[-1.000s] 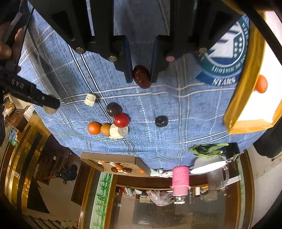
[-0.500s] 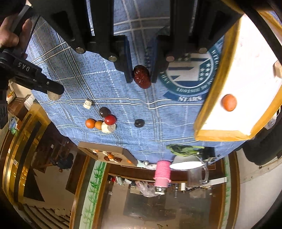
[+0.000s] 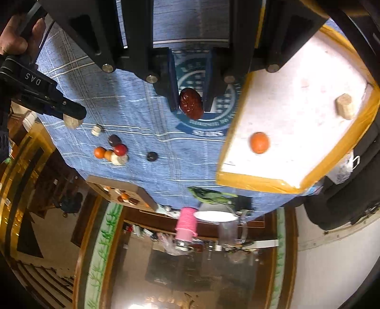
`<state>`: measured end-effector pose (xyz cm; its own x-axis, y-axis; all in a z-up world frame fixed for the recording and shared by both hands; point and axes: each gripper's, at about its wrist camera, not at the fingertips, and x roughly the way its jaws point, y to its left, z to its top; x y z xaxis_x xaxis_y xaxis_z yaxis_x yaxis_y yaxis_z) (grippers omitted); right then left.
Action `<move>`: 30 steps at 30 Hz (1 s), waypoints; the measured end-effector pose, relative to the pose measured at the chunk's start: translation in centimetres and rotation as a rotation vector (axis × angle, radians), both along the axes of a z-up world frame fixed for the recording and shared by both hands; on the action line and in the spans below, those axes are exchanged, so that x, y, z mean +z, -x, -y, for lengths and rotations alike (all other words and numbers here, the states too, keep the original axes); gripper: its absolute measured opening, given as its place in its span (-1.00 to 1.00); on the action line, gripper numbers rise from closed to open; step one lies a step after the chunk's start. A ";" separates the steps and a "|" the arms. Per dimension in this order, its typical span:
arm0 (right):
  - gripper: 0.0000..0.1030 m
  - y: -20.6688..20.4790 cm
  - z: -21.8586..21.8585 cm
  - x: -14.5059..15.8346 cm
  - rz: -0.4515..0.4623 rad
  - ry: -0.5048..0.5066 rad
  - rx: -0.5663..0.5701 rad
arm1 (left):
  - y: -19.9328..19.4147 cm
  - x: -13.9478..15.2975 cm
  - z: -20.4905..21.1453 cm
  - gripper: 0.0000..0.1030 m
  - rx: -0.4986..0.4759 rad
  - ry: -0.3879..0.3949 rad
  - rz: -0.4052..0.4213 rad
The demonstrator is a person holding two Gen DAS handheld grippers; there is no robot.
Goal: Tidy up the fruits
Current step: 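Carry the tan block and dark date over the white tray with both tools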
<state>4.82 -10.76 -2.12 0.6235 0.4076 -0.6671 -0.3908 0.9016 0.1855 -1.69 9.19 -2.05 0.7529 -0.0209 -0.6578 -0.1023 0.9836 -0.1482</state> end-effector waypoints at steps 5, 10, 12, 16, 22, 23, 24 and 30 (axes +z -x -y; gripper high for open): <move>-0.28 -0.1 -2.8 0.3 0.006 -0.002 0.059 | 0.3 0.2 -2.6 -0.57 0.078 -0.009 -0.007; -0.28 -0.3 -6.0 0.8 0.012 -0.002 0.119 | 0.5 0.2 -5.3 -0.57 0.150 -0.016 -0.017; -0.28 -0.4 -7.4 1.0 0.014 -0.003 0.146 | 0.7 0.2 -6.3 -0.57 0.170 -0.016 -0.020; -0.28 -0.7 -10.3 1.4 0.020 0.002 0.195 | 0.5 0.0 -8.3 -0.57 0.214 -0.025 -0.029; -0.29 -1.7 -14.2 1.9 0.024 0.004 0.253 | -0.4 -0.4 -11.3 -0.57 0.277 -0.033 -0.053; -0.29 -2.0 -14.8 1.9 0.025 0.007 0.262 | -0.5 -0.4 -11.6 -0.57 0.284 -0.033 -0.057; -0.29 -2.2 -15.3 1.9 0.025 0.008 0.269 | -0.7 -0.5 -12.0 -0.57 0.294 -0.032 -0.060; -0.29 -4.3 -18.7 1.6 0.012 0.022 0.305 | -1.6 -0.8 -13.8 -0.57 0.344 -0.028 -0.082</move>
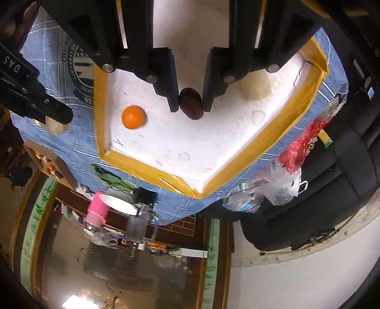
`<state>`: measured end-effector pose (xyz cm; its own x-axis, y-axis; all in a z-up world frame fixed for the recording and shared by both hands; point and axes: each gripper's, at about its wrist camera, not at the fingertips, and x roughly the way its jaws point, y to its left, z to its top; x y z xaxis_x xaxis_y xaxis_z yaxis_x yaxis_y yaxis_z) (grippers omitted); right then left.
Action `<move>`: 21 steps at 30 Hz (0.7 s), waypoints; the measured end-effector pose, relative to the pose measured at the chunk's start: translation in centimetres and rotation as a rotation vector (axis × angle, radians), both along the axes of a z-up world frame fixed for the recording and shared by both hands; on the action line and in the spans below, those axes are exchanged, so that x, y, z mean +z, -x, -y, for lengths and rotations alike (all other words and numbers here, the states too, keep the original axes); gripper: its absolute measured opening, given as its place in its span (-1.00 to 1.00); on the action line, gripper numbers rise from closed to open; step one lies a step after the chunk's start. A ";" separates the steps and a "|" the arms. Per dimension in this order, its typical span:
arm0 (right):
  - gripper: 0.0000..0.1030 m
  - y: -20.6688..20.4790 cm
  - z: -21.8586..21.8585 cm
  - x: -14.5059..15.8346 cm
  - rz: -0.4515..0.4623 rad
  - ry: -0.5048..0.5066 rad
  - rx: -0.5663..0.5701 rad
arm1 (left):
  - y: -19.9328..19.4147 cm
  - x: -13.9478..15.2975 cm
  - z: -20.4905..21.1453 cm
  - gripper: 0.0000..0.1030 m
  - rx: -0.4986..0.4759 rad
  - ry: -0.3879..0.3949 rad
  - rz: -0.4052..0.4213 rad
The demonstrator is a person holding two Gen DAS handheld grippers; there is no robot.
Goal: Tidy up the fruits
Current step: 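Carry the tan block and dark date over the white tray with both tools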
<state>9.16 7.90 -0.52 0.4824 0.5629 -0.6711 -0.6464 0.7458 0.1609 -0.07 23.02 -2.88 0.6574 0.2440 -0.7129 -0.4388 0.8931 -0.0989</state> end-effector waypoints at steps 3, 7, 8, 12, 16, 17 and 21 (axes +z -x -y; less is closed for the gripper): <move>-0.29 -1.5 -1.4 -0.6 -0.009 0.016 0.007 | -0.5 -0.1 -0.4 -0.57 0.011 -0.004 -0.011; -0.29 -3.6 -3.3 -1.5 -0.019 0.043 0.012 | -1.6 -0.6 -0.8 -0.57 0.024 -0.007 -0.039; -0.29 -4.2 -3.7 -1.7 -0.024 0.050 0.010 | -1.9 -0.8 -1.0 -0.57 0.028 -0.005 -0.045; -0.29 -6.0 -5.1 -2.4 -0.032 0.069 0.005 | -2.9 -1.2 -2.0 -0.57 0.061 0.002 -0.075; -0.29 -7.4 -6.2 -3.2 -0.045 0.096 0.014 | -3.3 -1.5 -2.7 -0.57 0.097 -0.004 -0.095; -0.29 -7.7 -6.4 -3.6 -0.047 0.103 0.016 | -3.4 -1.6 -2.8 -0.57 0.104 -0.005 -0.098; -0.29 -8.3 -7.0 -4.5 -0.060 0.124 0.020 | -3.6 -2.2 -3.0 -0.57 0.125 -0.020 -0.125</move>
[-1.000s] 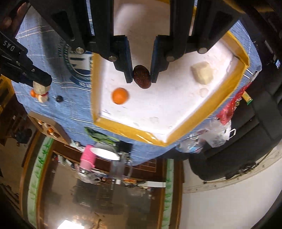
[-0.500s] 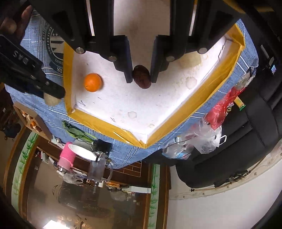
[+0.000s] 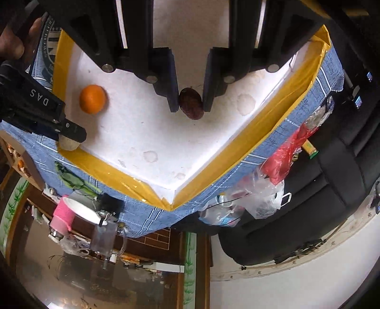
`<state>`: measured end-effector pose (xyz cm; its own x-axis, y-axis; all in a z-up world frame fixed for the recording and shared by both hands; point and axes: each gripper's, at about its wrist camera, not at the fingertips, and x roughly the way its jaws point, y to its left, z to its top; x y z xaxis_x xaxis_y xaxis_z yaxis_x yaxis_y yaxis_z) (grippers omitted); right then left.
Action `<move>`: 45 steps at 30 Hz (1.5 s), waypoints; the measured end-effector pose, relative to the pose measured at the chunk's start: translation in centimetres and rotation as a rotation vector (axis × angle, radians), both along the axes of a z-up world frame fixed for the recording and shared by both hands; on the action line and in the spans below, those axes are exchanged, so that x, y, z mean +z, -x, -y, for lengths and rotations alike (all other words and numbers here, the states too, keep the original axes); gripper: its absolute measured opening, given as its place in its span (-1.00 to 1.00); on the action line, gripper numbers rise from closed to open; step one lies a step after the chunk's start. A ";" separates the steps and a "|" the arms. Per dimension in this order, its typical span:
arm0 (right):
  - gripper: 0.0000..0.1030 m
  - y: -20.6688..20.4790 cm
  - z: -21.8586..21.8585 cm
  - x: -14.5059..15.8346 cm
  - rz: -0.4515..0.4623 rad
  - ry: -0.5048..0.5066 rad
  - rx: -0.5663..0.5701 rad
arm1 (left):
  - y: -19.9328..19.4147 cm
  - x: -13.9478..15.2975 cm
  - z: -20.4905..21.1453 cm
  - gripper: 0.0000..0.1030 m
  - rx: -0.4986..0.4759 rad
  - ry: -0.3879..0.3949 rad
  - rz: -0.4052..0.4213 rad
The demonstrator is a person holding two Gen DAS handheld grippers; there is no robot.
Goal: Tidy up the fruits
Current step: 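Carry the tan block and dark date over the white tray with both tools, then open both tools to release the block and date into the tray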
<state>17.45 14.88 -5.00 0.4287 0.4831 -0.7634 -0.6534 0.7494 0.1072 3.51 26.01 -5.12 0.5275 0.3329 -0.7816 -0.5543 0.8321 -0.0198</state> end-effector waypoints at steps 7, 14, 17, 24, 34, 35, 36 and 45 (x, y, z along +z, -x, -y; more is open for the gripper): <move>-0.28 0.0 -0.8 -0.8 -0.003 0.033 0.015 | -0.1 -0.3 -0.5 -0.56 0.039 0.011 -0.016; -0.23 0.0 -1.4 -0.8 0.004 0.064 0.017 | 0.0 -0.5 -1.3 -0.55 0.091 0.034 -0.033; 0.04 0.1 -1.6 -0.8 -0.005 0.071 0.020 | 0.3 -0.6 -1.8 -0.08 0.129 0.047 -0.043; 0.23 1.3 -0.2 0.6 0.034 0.062 0.008 | 2.3 0.9 -2.1 0.55 0.179 0.045 0.029; 0.78 3.8 7.4 3.3 0.062 -0.054 -0.098 | 6.3 3.1 -0.7 0.69 0.255 0.068 0.161; 0.80 4.2 9.0 3.5 0.066 -0.073 -0.127 | 6.6 3.4 -0.2 0.70 0.252 0.069 0.177; 0.82 4.3 10.2 3.6 0.066 -0.083 -0.147 | 6.7 3.6 0.5 0.71 0.241 0.068 0.191; 0.83 7.1 24.2 2.4 0.067 -0.107 -0.364 | 3.9 3.9 9.8 0.73 -0.018 0.032 0.190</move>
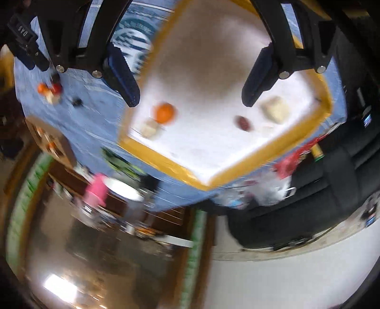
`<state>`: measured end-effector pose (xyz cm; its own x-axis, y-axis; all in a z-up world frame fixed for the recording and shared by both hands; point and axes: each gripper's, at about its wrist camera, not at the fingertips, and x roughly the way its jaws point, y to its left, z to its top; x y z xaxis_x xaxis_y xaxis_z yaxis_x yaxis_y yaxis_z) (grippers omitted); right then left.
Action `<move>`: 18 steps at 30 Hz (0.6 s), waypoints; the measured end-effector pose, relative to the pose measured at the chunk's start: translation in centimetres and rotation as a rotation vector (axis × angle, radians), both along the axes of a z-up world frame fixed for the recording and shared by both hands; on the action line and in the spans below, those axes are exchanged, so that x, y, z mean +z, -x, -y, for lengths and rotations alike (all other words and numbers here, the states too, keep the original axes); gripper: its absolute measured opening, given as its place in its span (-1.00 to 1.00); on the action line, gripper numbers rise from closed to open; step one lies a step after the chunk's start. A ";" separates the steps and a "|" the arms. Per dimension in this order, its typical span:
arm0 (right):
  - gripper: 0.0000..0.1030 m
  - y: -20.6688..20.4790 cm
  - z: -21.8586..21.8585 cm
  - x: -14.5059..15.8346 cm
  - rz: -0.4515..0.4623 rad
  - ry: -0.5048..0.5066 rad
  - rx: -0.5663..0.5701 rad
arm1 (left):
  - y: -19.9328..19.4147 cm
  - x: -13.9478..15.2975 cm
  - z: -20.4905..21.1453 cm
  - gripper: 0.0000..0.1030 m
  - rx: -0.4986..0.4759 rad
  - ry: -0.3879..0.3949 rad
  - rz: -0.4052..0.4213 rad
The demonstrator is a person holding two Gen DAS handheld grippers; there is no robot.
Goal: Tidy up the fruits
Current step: 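Open both tools to release the block and date into the tray, then grasp a tan cork piece with the right tool while the left tool grasps a dark plum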
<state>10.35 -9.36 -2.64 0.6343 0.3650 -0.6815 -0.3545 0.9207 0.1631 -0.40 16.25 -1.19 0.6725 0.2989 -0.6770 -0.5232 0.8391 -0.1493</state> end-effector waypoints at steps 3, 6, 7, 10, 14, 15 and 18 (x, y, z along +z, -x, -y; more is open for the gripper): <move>0.83 0.2 3.8 -1.0 -0.018 0.009 -0.060 | -1.6 -0.6 3.5 0.74 -0.098 -0.026 -0.027; 0.76 -0.3 6.3 -2.5 -0.052 0.037 -0.089 | -3.1 -1.4 6.6 0.74 -0.188 -0.062 -0.059; 0.63 -0.5 6.8 -2.9 -0.061 0.041 -0.093 | -3.6 -1.6 7.6 0.74 -0.217 -0.073 -0.074; 0.36 -0.9 7.6 -3.9 -0.077 0.058 -0.087 | -4.9 -2.4 10.3 0.74 -0.290 -0.109 -0.113; 0.22 -2.7 6.9 -4.6 -0.085 0.072 -0.056 | -6.1 -2.8 12.9 0.74 -0.357 -0.146 -0.132; 0.10 -3.1 6.7 -4.6 -0.087 0.078 -0.049 | -6.4 -2.9 13.3 0.74 -0.366 -0.151 -0.133; -0.01 -4.6 5.8 -5.0 -0.092 0.098 -0.023 | -7.2 -2.9 14.1 0.74 -0.387 -0.150 -0.124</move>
<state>14.96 -15.14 -7.68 0.5751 0.2800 -0.7687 -0.3208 0.9415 0.1029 6.79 2.18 -4.04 0.6705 0.1421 -0.7282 -0.1718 0.9845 0.0340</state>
